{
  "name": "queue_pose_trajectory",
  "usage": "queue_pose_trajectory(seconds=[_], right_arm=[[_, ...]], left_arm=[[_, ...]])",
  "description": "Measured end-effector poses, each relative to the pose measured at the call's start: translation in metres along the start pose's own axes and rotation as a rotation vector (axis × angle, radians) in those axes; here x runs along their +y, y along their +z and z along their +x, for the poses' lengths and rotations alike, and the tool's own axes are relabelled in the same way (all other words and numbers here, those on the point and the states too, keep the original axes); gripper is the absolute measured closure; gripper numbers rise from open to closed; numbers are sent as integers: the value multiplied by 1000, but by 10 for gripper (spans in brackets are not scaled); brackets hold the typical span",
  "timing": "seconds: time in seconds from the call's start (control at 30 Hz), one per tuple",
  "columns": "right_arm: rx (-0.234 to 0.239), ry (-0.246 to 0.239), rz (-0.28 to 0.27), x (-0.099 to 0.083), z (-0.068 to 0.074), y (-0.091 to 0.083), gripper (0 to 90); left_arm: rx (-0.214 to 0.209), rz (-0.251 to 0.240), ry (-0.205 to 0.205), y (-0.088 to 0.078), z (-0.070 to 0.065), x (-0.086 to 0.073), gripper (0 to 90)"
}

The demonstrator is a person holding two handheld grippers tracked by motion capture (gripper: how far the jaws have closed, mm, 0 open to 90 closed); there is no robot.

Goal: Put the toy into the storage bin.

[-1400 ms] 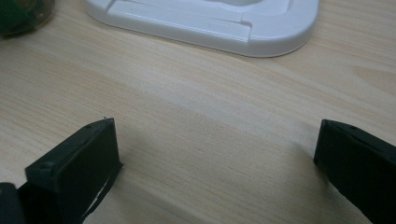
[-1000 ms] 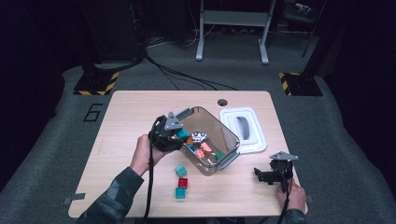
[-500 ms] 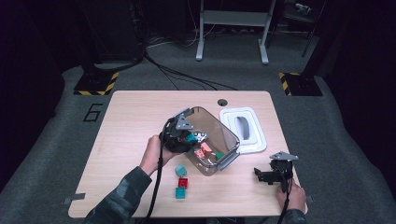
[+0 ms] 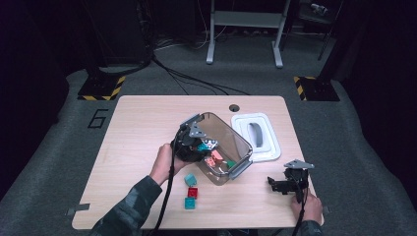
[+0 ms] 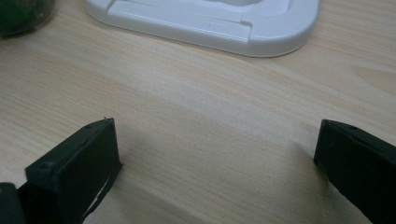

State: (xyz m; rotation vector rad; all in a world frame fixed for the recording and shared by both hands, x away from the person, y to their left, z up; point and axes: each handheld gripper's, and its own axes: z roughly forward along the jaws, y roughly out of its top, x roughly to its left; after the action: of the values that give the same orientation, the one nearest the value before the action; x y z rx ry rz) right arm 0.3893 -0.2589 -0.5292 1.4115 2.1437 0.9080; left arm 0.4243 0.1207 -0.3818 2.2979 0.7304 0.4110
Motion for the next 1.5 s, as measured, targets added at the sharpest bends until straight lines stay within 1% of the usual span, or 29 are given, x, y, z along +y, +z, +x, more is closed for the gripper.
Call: queue_pose_trajectory(seconds=[0.17, 0.2, 0.47, 0.57, 0.67, 0.7, 0.73, 0.8, 0.87, 0.9, 1.03, 1.17, 1.27, 1.3, 1.33, 1.37, 1.43, 1.47, 1.5], right_arm=[[0, 0, 0, 0, 0, 0, 0], [0, 0, 0, 0, 0, 0, 0], [0, 0, 0, 0, 0, 0, 0], [0, 0, 0, 0, 0, 0, 0], [0, 0, 0, 0, 0, 0, 0], [0, 0, 0, 0, 0, 0, 0], [0, 0, 0, 0, 0, 0, 0], [0, 0, 0, 0, 0, 0, 0], [0, 0, 0, 0, 0, 0, 0], [0, 0, 0, 0, 0, 0, 0], [0, 0, 0, 0, 0, 0, 0], [0, 0, 0, 0, 0, 0, 0], [0, 0, 0, 0, 0, 0, 0], [0, 0, 0, 0, 0, 0, 0], [0, 0, 0, 0, 0, 0, 0], [0, 0, 0, 0, 0, 0, 0], [0, 0, 0, 0, 0, 0, 0], [0, 0, 0, 0, 0, 0, 0], [0, 0, 0, 0, 0, 0, 0]], left_arm=[[-9, 20, 5, 6, 0, -2, 584], [-11, 21, -1, 7, 0, -3, 585], [-12, 30, -3, 8, -1, -3, 582], [-9, 38, -9, 8, -1, -4, 566], [5, 42, -16, 4, 0, -5, 507], [6, 40, -24, 3, 0, -6, 489], [7, 39, -21, 1, 0, -7, 469], [14, 26, -29, -4, 1, -9, 430], [25, 23, -21, -10, 1, -11, 375], [26, 16, -25, -12, 0, -13, 353], [38, -6, -24, -24, -2, -20, 281], [61, -28, -21, -36, -3, -26, 207], [68, -40, -35, -42, -4, -32, 167], [74, -38, -37, -44, -3, -35, 155], [74, -44, -48, -45, -3, -38, 152], [80, -50, -57, -45, -2, -41, 149], [84, -47, -75, -45, 1, -49, 141], [88, -43, -72, -45, 2, -50, 133], [87, -43, -92, -43, 4, -55, 126]])
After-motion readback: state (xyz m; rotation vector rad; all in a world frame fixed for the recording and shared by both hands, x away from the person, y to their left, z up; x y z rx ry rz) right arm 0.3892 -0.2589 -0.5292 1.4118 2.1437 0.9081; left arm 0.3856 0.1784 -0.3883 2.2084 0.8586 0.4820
